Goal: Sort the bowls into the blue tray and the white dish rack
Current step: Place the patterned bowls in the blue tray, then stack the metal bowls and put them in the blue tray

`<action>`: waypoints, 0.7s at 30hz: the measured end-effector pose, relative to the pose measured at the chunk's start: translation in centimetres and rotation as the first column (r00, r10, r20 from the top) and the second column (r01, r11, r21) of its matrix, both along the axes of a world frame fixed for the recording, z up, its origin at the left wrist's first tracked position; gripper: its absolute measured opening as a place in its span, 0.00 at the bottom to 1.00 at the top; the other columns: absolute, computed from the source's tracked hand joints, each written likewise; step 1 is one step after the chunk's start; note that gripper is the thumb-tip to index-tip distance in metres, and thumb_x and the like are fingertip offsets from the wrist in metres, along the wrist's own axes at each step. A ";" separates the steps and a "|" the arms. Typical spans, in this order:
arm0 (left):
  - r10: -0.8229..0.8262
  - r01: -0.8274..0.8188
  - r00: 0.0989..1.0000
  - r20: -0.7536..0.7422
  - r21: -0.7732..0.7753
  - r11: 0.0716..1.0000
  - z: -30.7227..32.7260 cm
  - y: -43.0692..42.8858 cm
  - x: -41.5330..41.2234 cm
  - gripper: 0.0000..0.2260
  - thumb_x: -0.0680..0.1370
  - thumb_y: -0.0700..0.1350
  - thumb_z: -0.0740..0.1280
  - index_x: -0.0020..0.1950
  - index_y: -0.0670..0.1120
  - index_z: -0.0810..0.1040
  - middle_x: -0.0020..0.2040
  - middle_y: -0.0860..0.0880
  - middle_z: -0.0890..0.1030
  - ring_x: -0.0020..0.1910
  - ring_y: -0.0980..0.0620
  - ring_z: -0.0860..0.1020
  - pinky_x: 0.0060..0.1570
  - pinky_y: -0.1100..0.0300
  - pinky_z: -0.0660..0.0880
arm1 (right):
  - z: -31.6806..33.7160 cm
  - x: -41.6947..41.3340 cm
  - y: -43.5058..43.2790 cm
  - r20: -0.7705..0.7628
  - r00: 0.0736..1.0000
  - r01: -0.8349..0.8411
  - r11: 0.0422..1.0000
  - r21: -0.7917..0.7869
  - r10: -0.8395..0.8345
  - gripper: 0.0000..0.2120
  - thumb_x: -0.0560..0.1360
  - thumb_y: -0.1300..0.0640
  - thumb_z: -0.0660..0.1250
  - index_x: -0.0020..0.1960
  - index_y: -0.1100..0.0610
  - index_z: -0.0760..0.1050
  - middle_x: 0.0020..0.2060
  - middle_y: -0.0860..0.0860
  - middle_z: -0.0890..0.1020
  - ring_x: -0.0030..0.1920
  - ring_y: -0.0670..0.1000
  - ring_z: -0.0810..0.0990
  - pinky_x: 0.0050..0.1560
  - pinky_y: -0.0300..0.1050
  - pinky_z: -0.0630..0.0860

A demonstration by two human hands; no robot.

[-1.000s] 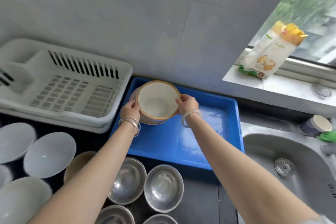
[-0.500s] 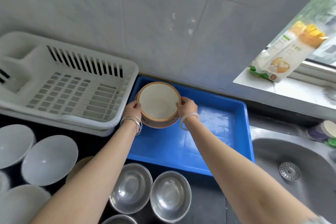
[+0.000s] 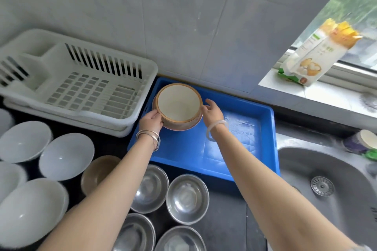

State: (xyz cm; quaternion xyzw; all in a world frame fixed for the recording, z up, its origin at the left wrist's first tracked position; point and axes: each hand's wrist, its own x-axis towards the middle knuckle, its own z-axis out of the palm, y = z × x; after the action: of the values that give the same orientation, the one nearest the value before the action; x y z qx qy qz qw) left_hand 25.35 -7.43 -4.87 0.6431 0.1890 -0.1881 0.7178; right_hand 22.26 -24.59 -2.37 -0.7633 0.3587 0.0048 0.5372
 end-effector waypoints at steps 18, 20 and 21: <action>-0.283 0.283 0.957 -0.069 0.454 0.845 -0.8 6.6 -24.1 0.10 0.74 0.39 0.68 0.55 0.44 0.79 0.52 0.45 0.82 0.49 0.52 0.79 0.53 0.59 0.73 | -4.8 -23.6 3.0 -0.256 0.945 -0.213 0.977 -0.017 0.201 0.14 0.75 0.52 0.61 0.59 0.52 0.73 0.47 0.49 0.81 0.46 0.52 0.81 0.50 0.45 0.76; -0.354 0.350 0.931 -0.083 0.475 0.808 -1.0 6.6 -24.7 0.13 0.73 0.36 0.68 0.57 0.42 0.79 0.55 0.46 0.82 0.52 0.53 0.79 0.54 0.62 0.72 | -5.1 -23.7 3.6 -0.305 0.917 -0.268 0.963 0.006 0.257 0.18 0.75 0.49 0.61 0.63 0.52 0.70 0.51 0.50 0.80 0.47 0.52 0.81 0.52 0.47 0.77; -0.393 0.385 0.915 -0.092 0.493 0.781 -1.0 6.6 -24.8 0.14 0.72 0.34 0.68 0.58 0.41 0.79 0.56 0.45 0.82 0.54 0.52 0.79 0.56 0.62 0.72 | -5.2 -23.5 3.9 -0.317 0.911 -0.269 0.963 0.029 0.264 0.19 0.75 0.49 0.61 0.65 0.51 0.69 0.50 0.51 0.80 0.45 0.53 0.82 0.50 0.48 0.79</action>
State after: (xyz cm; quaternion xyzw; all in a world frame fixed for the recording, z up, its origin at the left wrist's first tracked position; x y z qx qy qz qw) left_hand 0.56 -0.79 -5.91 0.8334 0.0891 -0.2713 0.4731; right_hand -1.25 -20.67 -7.60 -0.7984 0.3331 0.1980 0.4608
